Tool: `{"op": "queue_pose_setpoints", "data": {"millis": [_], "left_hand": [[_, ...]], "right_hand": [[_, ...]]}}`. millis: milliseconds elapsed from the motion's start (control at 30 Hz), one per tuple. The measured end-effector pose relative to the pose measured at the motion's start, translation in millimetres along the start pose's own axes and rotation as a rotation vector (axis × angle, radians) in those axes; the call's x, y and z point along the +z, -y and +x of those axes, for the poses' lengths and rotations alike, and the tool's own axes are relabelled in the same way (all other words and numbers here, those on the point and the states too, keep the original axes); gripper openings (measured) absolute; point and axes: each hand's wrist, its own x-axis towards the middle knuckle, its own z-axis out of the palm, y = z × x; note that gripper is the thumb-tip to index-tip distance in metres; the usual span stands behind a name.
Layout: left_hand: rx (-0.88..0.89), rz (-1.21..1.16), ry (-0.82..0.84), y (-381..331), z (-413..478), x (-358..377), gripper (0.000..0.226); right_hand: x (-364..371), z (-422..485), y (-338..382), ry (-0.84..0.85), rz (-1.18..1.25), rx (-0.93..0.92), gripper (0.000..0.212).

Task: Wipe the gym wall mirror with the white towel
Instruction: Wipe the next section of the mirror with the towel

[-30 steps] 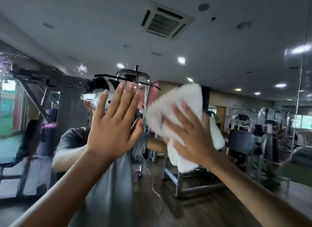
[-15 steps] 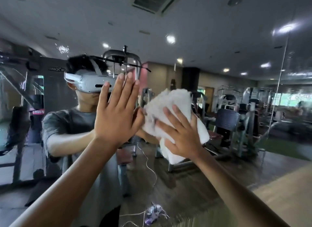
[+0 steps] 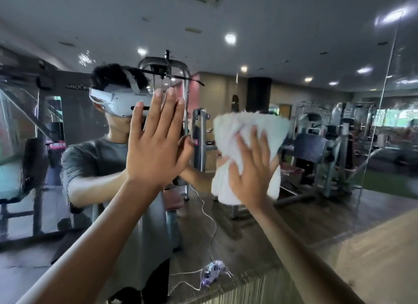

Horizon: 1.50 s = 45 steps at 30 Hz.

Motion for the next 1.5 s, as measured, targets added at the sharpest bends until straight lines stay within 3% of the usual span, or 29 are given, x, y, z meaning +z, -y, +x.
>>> {"op": "queue_pose_setpoints", "data": {"millis": [67, 133, 200, 333, 400, 467, 600, 633, 700, 800, 867, 933, 1067, 1133, 1233, 1367, 1433, 1500], "left_hand": [[-0.018, -0.030, -0.029, -1, -8, 0, 0.067], [-0.046, -0.046, -0.028, -3, -28, 0, 0.068], [-0.057, -0.028, 0.003, -10, -59, 0, 0.070], [-0.097, 0.015, -0.007, -31, -99, 10, 0.072], [-0.126, -0.006, -0.024, -38, -109, 14, 0.071], [-0.137, -0.019, -0.013, -43, -123, 15, 0.071], [-0.110, -0.011, -0.010, -41, -137, 15, 0.070], [-0.110, -0.012, -0.013, -40, -137, 15, 0.070], [-0.117, -0.022, -0.011, -42, -137, 15, 0.069], [-0.128, 0.005, 0.004, -45, -137, 17, 0.069], [-0.129, 0.012, 0.009, -45, -137, 17, 0.069], [-0.116, 0.006, 0.008, -43, -137, 17, 0.069], [-0.109, -0.007, 0.030, -42, -163, 14, 0.071], [-0.118, 0.001, 0.063, -45, -185, 11, 0.069], [-0.128, -0.020, 0.093, -49, -198, 10, 0.066], [-0.134, 0.007, 0.084, -48, -196, 13, 0.068], [-0.130, 0.017, 0.074, -48, -200, 14, 0.069], [-0.120, 0.035, 0.062, -47, -202, 15, 0.068]], "right_hand": [[-1, -38, -24, 0.074, -0.050, -0.308, 0.058], [-6, -60, -61, 0.123, -0.084, -0.425, 0.055], [-8, -61, -88, 0.127, -0.046, -0.247, 0.056], [-2, -5, -59, -0.090, 0.115, 0.490, 0.065], [4, 4, -22, -0.142, 0.191, 0.639, 0.069], [6, -20, 8, -0.115, 0.178, 0.518, 0.068], [0, -106, -7, 0.086, -0.012, -0.229, 0.059], [-2, -117, -27, 0.105, -0.036, -0.336, 0.057], [-7, -119, -57, 0.120, -0.027, -0.260, 0.057], [-2, -81, -54, 0.006, 0.074, 0.302, 0.061], [4, -59, -21, -0.074, 0.139, 0.548, 0.065], [8, -67, 16, -0.068, 0.159, 0.502, 0.067], [4, -151, 24, 0.138, 0.057, -0.100, 0.054], [3, -183, -12, 0.178, 0.032, -0.244, 0.047], [0, -186, -44, 0.176, 0.065, -0.007, 0.052], [4, -135, -8, 0.013, 0.151, 0.447, 0.066], [7, -133, 18, -0.001, 0.144, 0.479, 0.067], [8, -160, 34, 0.076, 0.108, 0.308, 0.065]]}}
